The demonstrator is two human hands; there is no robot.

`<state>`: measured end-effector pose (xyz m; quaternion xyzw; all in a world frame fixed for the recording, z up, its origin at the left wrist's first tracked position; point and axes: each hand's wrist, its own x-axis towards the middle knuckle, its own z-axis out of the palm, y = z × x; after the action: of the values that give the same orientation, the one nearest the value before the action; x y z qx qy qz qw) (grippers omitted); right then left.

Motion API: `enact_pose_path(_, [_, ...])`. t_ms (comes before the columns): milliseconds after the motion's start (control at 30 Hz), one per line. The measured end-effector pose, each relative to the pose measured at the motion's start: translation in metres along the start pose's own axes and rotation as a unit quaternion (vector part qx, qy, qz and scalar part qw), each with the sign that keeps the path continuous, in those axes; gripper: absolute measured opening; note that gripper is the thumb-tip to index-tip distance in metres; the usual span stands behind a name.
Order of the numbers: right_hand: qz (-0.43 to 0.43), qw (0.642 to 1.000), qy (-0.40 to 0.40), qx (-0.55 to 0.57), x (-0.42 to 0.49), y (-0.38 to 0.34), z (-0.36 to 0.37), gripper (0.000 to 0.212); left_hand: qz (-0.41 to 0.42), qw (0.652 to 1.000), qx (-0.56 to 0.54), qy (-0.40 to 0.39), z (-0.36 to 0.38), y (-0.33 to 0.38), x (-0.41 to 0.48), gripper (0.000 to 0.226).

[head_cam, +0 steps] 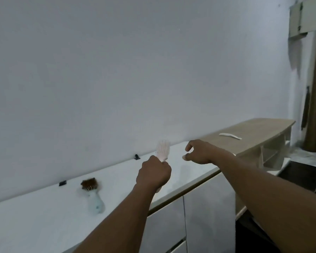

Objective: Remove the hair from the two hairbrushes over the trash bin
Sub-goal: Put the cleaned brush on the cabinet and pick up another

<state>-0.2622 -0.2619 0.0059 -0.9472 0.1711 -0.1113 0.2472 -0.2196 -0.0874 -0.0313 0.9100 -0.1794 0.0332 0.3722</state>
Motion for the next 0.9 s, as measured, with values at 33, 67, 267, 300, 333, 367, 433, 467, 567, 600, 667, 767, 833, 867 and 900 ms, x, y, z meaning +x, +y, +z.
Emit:
enact_pose_path(33, [-0.008, 1.0, -0.003, 0.001, 0.009, -0.01, 0.003, 0.048, -0.008, 1.0, 0.004, 0.011, -0.006, -0.006, 0.006, 0.025])
enact_pose_path(67, [-0.017, 1.0, -0.006, 0.0, 0.017, -0.019, 0.007, 0.048, -0.019, 1.0, 0.007, 0.02, -0.012, -0.011, 0.011, 0.019])
enact_pose_path(267, [-0.064, 0.997, -0.047, 0.005, 0.065, -0.061, 0.056, 0.045, -0.088, 0.994, 0.021, 0.063, -0.022, -0.053, 0.038, 0.012])
enact_pose_path(300, [-0.068, 0.996, -0.057, 0.009, 0.073, -0.065, 0.067, 0.044, -0.098, 0.993, 0.027, 0.066, -0.021, -0.061, 0.043, 0.016])
enact_pose_path(333, [-0.07, 0.995, -0.067, 0.014, 0.08, -0.067, 0.078, 0.043, -0.109, 0.991, 0.032, 0.067, -0.019, -0.068, 0.047, 0.023])
enact_pose_path(367, [-0.07, 0.994, -0.077, 0.018, 0.087, -0.069, 0.09, 0.043, -0.12, 0.99, 0.037, 0.069, -0.017, -0.075, 0.052, 0.029])
enact_pose_path(433, [-0.071, 0.993, -0.092, 0.019, 0.1, -0.07, 0.111, 0.042, -0.138, 0.986, 0.048, 0.074, -0.011, -0.089, 0.061, 0.034])
enact_pose_path(467, [-0.073, 0.992, -0.099, 0.018, 0.106, -0.07, 0.12, 0.042, -0.148, 0.984, 0.056, 0.077, -0.007, -0.094, 0.064, 0.034])
enact_pose_path(567, [-0.082, 0.99, -0.112, 0.016, 0.121, -0.069, 0.141, 0.041, -0.168, 0.98, 0.079, 0.073, 0.002, -0.107, 0.074, 0.033])
enact_pose_path(600, [-0.085, 0.99, -0.115, 0.014, 0.126, -0.068, 0.146, 0.041, -0.175, 0.978, 0.086, 0.071, 0.004, -0.111, 0.077, 0.032])
enact_pose_path(667, [-0.09, 0.989, -0.118, 0.018, 0.134, -0.068, 0.157, 0.04, -0.186, 0.975, 0.097, 0.067, 0.008, -0.118, 0.082, 0.028])
enact_pose_path(767, [-0.096, 0.988, -0.117, 0.027, 0.142, -0.069, 0.171, 0.038, -0.192, 0.973, 0.112, 0.069, 0.013, -0.127, 0.086, 0.026])
enact_pose_path(833, [-0.102, 0.987, -0.117, 0.031, 0.145, -0.071, 0.18, 0.036, -0.193, 0.972, 0.116, 0.073, 0.014, -0.131, 0.087, 0.028])
enact_pose_path(867, [-0.105, 0.987, -0.117, 0.031, 0.145, -0.071, 0.183, 0.036, -0.194, 0.971, 0.116, 0.074, 0.015, -0.131, 0.087, 0.028])
enact_pose_path(900, [-0.106, 0.987, -0.116, 0.03, 0.146, -0.072, 0.187, 0.035, -0.197, 0.971, 0.115, 0.075, 0.016, -0.132, 0.088, 0.028])
